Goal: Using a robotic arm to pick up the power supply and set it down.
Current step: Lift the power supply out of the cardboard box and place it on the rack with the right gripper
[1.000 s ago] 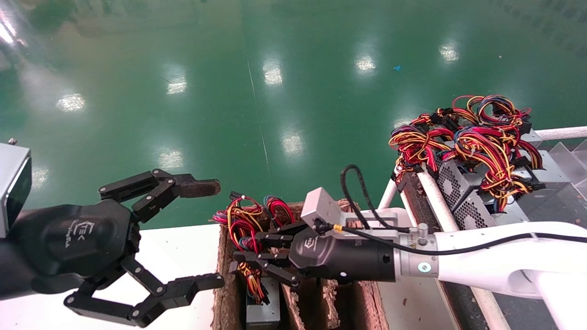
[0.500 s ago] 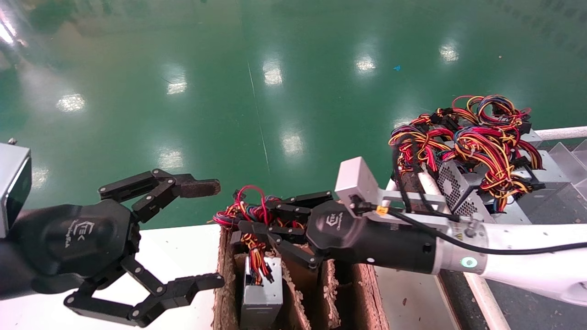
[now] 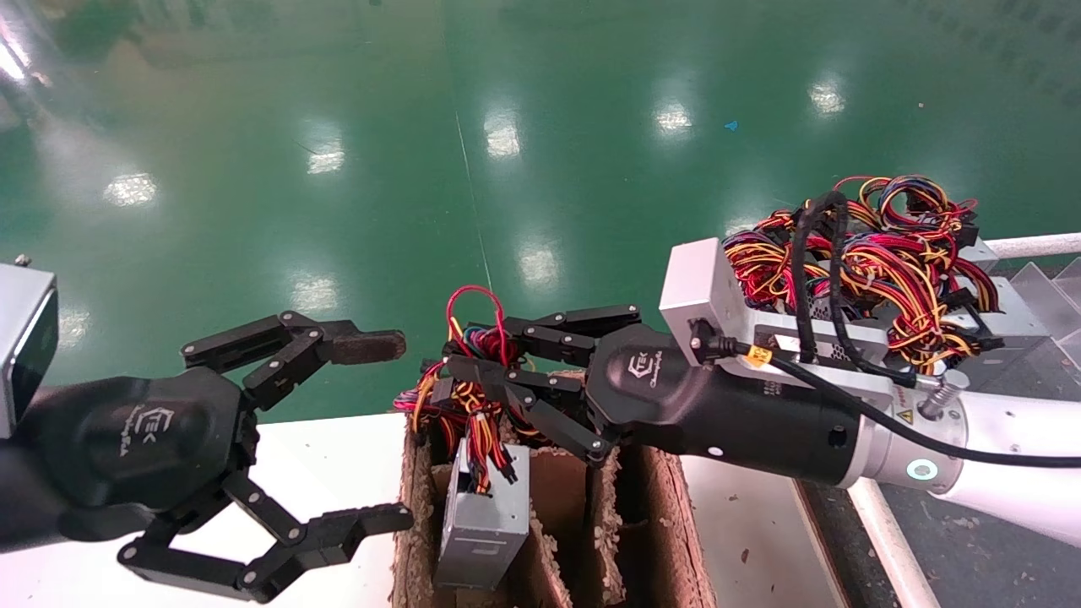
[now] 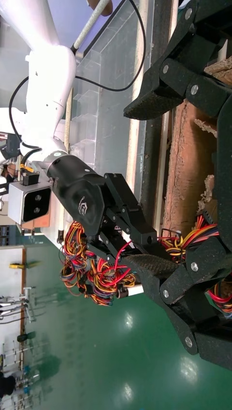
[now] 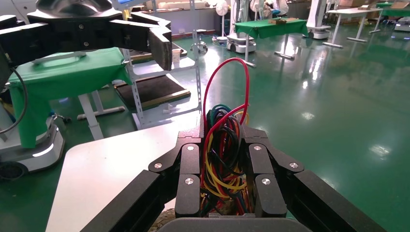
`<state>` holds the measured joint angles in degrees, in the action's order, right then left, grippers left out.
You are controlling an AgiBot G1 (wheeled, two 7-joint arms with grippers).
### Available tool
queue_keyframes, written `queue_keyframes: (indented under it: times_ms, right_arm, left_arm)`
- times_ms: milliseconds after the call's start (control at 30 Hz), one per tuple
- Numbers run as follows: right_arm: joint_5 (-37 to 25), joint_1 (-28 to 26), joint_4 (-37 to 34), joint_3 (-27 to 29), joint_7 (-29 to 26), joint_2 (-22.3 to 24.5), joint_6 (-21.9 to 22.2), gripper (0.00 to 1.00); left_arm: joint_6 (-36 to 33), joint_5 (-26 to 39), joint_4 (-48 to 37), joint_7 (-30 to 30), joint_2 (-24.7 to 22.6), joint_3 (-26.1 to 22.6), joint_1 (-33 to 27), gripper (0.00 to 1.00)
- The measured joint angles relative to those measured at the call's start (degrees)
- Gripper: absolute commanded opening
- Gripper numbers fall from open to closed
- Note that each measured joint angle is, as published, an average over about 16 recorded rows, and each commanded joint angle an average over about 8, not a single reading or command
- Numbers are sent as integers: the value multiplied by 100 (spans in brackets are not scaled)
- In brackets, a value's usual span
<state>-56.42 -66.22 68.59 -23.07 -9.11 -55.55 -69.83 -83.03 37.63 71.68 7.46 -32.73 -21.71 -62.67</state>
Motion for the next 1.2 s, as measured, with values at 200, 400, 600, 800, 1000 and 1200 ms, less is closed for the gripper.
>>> queue_keyframes:
  times_ms: [200, 400, 600, 800, 1000, 1200]
  right_arm:
    - [17, -27, 204, 53, -58, 74, 63, 0]
    - [77, -89, 402, 150, -129, 223, 79, 0]
    - [180, -249, 612, 319, -253, 515, 50, 0]
    - [263, -558, 761, 522, -413, 904, -22, 0]
    - [218, -1020, 794, 692, -571, 1296, -75, 0]
    - [-2, -1546, 747, 814, -703, 1675, -45, 0]
  left_arm:
    - [0, 0, 0, 0, 0, 0, 0, 100]
    - [0, 0, 0, 0, 0, 0, 0, 100]
    - [0, 0, 0, 0, 0, 0, 0, 100]
    - [0, 0, 0, 0, 0, 0, 0, 100]
    - [0, 0, 0, 0, 0, -1, 0, 100]
    - [0, -1, 0, 0, 0, -1, 0, 100]
